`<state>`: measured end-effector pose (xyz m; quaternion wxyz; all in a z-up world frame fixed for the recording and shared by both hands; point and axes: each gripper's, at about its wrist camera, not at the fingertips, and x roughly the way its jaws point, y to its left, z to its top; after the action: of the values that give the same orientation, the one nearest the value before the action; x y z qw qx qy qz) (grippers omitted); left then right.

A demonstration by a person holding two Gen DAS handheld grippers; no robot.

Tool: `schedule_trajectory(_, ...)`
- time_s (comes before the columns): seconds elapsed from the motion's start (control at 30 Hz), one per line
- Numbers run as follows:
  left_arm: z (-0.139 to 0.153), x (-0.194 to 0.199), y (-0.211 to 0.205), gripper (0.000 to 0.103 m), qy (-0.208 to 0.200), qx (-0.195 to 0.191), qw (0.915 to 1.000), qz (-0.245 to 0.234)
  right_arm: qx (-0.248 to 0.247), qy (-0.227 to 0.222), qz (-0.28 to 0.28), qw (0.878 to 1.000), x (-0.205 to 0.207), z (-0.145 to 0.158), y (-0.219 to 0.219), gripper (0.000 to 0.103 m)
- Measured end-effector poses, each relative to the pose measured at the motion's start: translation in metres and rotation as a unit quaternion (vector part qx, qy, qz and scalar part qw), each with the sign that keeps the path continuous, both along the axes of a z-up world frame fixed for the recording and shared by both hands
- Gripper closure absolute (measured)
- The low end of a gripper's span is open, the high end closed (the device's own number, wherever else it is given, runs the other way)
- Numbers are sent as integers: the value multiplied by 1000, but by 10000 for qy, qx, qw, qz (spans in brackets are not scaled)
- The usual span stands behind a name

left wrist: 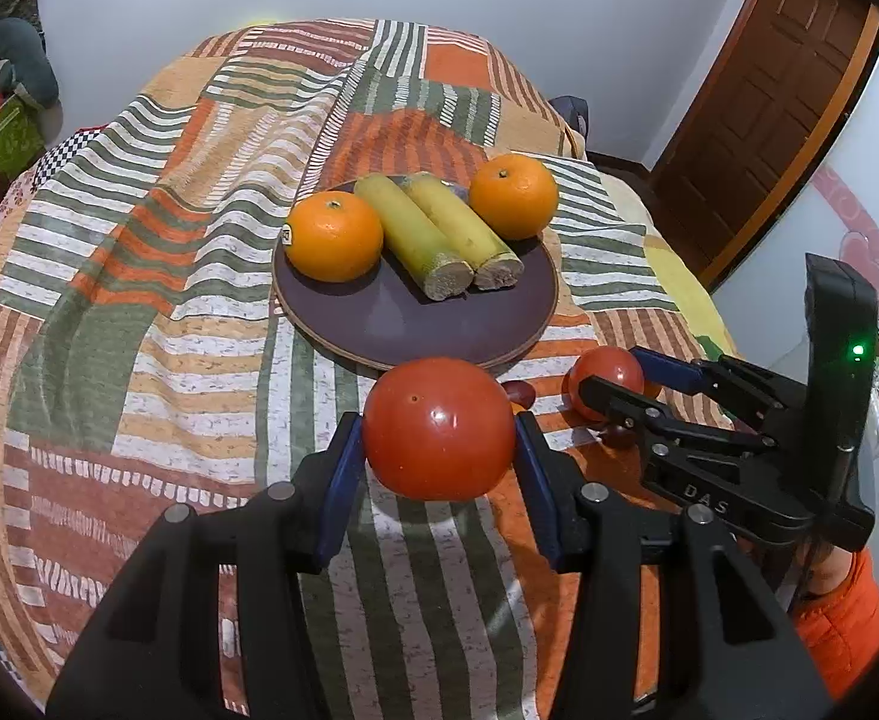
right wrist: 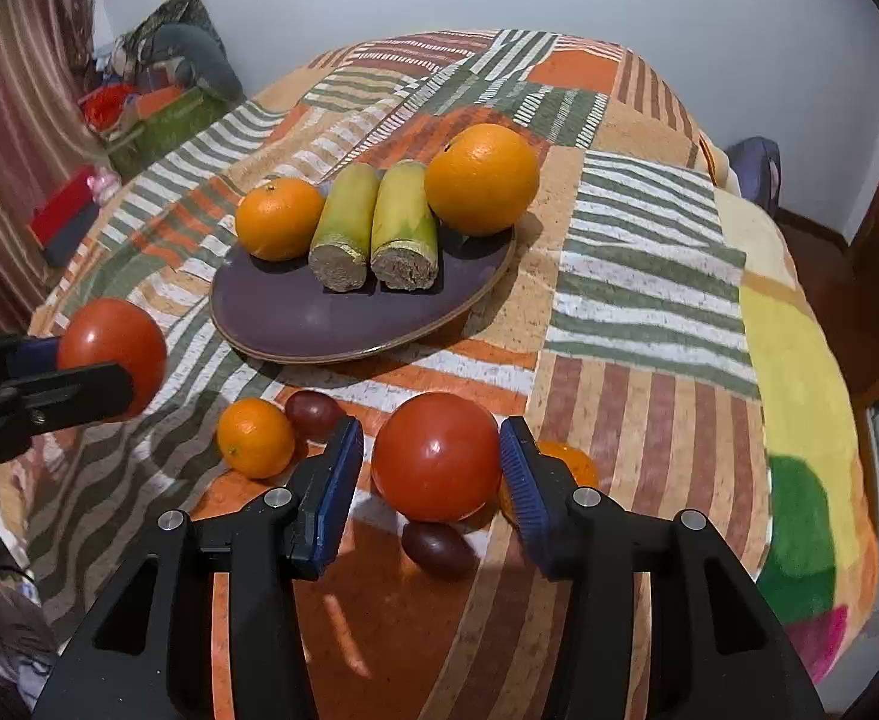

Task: Organize fruits
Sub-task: 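Grasp a red tomato with the left tool while the right tool grasps another tomato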

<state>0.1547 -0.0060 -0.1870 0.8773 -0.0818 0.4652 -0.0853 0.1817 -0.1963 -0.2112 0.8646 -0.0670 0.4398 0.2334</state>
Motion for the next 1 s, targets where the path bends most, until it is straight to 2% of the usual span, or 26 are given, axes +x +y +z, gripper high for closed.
schedule_trajectory(0.2, 1, 5, 6, 54, -16, 16, 10000, 37, -172, -54, 89, 9998, 5, -1, 2, 59)
schedule_trajectory(0.6, 3, 23, 17, 54, -111, 152, 9998, 58, 56, -31, 64, 10000, 10, 14, 3, 62)
schedule_trajectory(0.83, 3, 40, 25, 54, -141, 188, 9997, 69, 218, -237, 258, 9991, 16, 32, 22, 62)
schedule_trajectory(1.0, -2, 53, 31, 54, -122, 217, 9997, 63, 299, -254, 460, 9982, 20, 33, 44, 62)
